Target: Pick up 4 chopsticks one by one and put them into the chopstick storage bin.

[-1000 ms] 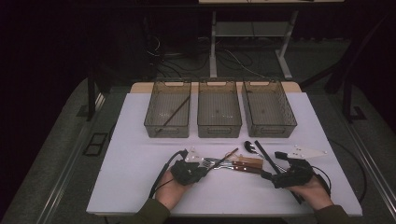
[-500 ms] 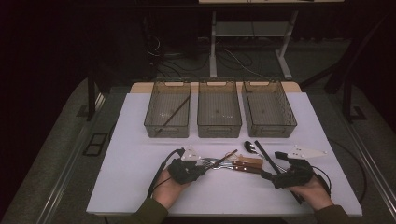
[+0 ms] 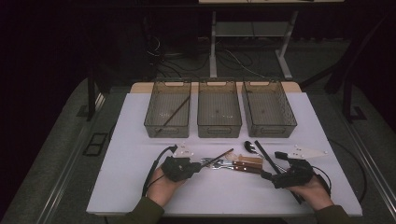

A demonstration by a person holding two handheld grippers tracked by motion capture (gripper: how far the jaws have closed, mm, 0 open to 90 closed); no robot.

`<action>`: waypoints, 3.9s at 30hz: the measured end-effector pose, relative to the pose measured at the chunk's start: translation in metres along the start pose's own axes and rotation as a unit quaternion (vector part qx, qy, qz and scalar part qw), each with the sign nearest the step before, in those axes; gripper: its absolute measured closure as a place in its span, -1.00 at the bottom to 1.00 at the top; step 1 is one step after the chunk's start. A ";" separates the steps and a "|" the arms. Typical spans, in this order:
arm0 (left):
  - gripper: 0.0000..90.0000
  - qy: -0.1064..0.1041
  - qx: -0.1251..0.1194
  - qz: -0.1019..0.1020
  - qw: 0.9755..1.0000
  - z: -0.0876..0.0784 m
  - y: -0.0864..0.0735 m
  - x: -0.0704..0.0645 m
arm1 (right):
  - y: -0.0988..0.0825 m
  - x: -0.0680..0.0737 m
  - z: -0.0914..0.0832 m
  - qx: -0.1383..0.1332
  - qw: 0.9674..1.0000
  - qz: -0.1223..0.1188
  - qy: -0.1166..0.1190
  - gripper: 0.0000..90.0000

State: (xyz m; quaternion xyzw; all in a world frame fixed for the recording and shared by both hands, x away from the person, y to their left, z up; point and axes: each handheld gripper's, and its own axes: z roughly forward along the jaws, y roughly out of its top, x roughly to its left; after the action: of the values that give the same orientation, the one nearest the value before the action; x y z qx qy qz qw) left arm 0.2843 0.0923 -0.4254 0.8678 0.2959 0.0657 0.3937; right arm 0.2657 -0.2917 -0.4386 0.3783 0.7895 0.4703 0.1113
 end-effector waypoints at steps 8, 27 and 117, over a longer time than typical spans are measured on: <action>0.91 -0.006 -0.006 0.001 1.000 -0.005 0.000 0.004 | 0.000 0.000 0.000 0.000 1.000 -0.001 0.000 -0.99; 0.91 -0.033 -0.033 0.018 0.999 -0.030 0.000 0.020 | 0.000 0.000 0.000 0.004 1.000 -0.003 0.001 -0.99; 0.90 0.146 -0.094 -0.125 0.977 -0.038 0.070 0.186 | -0.001 0.000 0.000 0.004 1.000 0.006 -0.001 -0.99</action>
State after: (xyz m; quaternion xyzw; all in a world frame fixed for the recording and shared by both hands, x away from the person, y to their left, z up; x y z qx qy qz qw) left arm 0.4551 0.1859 -0.3707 0.7639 0.4491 0.1690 0.4316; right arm 0.2656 -0.2919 -0.4397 0.3838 0.7892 0.4672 0.1075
